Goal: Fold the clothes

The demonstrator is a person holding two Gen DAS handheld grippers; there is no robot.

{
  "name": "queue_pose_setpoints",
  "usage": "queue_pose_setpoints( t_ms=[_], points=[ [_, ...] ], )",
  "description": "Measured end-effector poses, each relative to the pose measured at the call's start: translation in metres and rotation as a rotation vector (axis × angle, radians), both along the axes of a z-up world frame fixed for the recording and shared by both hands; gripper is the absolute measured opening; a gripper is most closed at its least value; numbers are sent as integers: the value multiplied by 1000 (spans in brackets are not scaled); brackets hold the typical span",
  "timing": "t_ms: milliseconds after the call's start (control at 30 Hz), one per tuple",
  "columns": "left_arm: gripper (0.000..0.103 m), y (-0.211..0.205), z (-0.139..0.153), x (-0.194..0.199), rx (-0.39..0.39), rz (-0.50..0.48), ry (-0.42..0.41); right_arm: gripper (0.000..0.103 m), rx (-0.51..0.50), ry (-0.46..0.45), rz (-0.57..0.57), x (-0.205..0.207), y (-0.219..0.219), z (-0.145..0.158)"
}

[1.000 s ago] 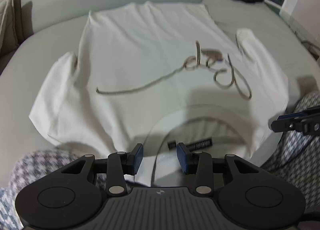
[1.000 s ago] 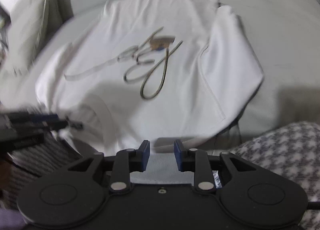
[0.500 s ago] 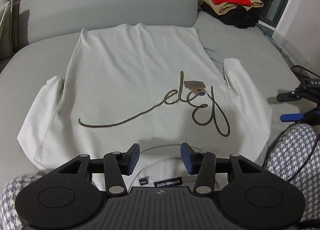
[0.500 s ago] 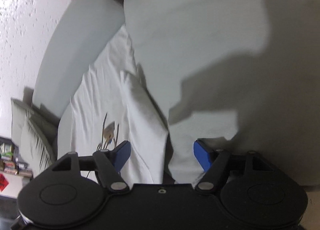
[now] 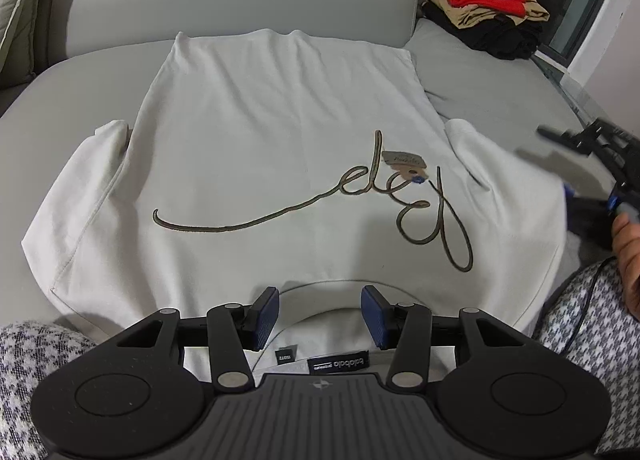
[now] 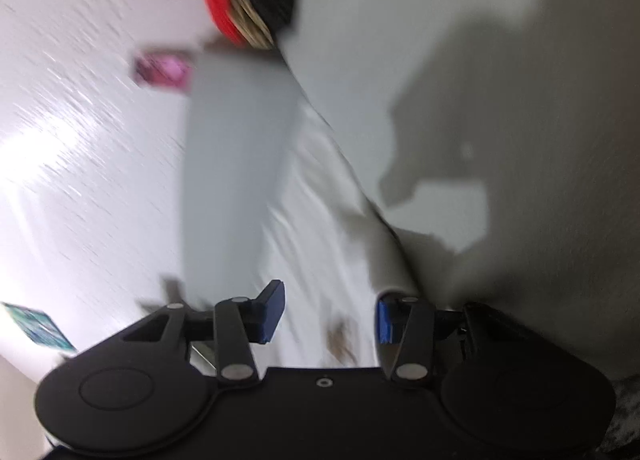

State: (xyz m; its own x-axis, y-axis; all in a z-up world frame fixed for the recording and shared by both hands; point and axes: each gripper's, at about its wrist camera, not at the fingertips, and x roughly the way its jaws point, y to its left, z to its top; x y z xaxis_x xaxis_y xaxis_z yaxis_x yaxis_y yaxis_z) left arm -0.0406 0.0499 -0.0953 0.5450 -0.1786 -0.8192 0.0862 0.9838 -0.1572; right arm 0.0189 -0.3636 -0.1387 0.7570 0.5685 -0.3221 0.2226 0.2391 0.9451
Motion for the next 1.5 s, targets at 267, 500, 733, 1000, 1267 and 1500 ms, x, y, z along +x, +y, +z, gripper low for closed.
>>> queue_pose_setpoints(
  t_ms=[267,500,733,1000,1267,1500],
  points=[
    [46,8,-3,-2,-19,20,9,25,-68,21,-88,9,-9,10],
    [46,10,-2,-4,-23,19,-2,2,-655,-44,-40,-6,41,77],
    [46,2,-7,-3,-28,4,9,2,-1366,-289,415,-38,156,75],
    [46,17,-8,-9,-35,37,5,54,-1029,-43,275,-25,112,59],
    [46,16,-12,-6,-51,41,15,69,-202,200,-40,-32,-4,19],
    [46,16,-11,-8,-54,36,17,3,-213,267,-194,-28,-4,8]
  ],
)
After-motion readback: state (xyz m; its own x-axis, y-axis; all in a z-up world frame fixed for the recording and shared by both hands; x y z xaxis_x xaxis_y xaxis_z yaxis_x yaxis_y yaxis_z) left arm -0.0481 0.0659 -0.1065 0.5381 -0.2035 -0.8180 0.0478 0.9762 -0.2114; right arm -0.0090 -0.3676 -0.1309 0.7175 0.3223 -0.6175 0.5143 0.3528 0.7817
